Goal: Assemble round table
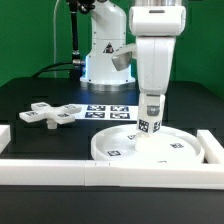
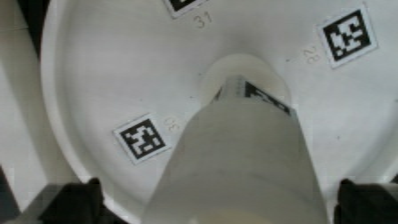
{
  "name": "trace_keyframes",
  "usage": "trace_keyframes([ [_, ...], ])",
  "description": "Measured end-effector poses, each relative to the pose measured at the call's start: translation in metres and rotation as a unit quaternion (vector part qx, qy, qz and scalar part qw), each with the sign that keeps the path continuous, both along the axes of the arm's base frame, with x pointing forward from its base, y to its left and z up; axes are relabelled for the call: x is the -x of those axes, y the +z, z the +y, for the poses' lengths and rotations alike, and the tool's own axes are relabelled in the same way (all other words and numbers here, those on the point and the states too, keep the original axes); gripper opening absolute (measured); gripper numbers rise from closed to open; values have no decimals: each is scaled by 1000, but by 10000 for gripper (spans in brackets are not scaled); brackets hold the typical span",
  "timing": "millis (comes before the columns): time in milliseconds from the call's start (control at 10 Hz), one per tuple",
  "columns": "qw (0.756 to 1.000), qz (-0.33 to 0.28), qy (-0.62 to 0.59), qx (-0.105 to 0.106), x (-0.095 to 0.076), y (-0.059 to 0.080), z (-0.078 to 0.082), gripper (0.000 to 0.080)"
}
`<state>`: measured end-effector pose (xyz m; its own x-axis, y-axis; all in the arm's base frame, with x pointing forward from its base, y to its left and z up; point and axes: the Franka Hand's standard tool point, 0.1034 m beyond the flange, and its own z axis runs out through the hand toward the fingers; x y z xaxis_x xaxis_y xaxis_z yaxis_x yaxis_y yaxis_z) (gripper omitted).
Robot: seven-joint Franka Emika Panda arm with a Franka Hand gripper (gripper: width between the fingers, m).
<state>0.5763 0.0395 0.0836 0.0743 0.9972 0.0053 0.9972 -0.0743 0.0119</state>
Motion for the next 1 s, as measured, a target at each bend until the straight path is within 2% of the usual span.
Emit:
trace_keyframes([
  [200,999,0,49,4,1,-1,-3,649],
  [500,999,1,49,5,3,-3,-4,649],
  [700,999,10,47,5,7,-6,-4,412],
  [1000,999,12,45,5,8,-7,-5,412],
])
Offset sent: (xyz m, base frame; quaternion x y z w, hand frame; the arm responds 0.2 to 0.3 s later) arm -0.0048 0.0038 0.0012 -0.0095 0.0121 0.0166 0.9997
